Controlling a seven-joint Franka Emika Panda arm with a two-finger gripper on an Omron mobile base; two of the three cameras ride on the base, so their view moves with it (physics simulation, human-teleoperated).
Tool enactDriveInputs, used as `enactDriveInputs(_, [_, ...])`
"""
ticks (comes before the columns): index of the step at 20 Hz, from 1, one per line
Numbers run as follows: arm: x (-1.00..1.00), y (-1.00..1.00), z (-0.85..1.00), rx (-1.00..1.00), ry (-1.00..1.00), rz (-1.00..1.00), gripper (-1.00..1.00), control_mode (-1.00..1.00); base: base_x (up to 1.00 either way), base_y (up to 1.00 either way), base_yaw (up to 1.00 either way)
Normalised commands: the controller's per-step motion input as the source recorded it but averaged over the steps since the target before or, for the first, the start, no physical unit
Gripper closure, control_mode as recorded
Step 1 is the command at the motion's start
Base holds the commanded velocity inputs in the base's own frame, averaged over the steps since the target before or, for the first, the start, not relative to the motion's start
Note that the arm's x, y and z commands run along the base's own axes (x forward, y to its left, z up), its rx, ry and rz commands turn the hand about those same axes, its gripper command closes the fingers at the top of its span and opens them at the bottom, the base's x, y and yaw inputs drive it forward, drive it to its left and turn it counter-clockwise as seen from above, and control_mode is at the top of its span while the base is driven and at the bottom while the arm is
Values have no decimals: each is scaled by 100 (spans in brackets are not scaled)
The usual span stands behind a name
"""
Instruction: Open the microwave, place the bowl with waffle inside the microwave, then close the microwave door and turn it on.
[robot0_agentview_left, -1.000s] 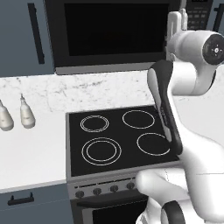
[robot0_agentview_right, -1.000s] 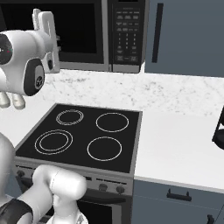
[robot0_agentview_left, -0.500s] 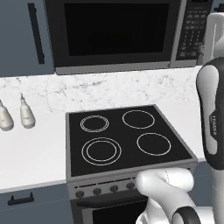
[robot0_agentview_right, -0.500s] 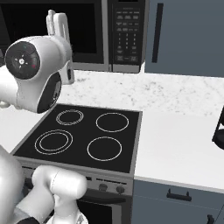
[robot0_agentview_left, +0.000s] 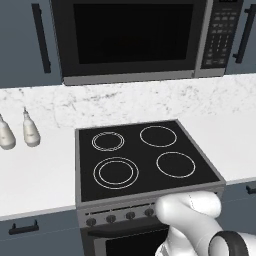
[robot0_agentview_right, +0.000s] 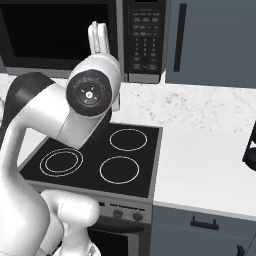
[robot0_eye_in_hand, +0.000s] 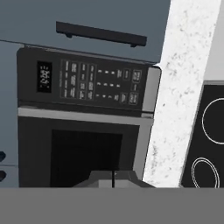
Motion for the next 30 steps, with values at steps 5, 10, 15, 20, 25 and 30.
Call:
enactDriveInputs(5, [-1,-12,-12,-28,-3,12,100,-100,0,0,0])
enactDriveInputs(10, [0,-3,-11,-41,-4,21,100,-100,0,0,0])
enactDriveInputs(15, [0,-4,-21,-33,-13,24,100,-100,0,0,0])
enactDriveInputs(20, [0,-7,-24,-21,-24,9,100,-100,0,0,0])
enactDriveInputs(25, [4,0,-24,-9,-27,-13,100,-100,0,0,0])
enactDriveInputs(30, [11,7,-24,-10,-22,-11,100,-100,0,0,0])
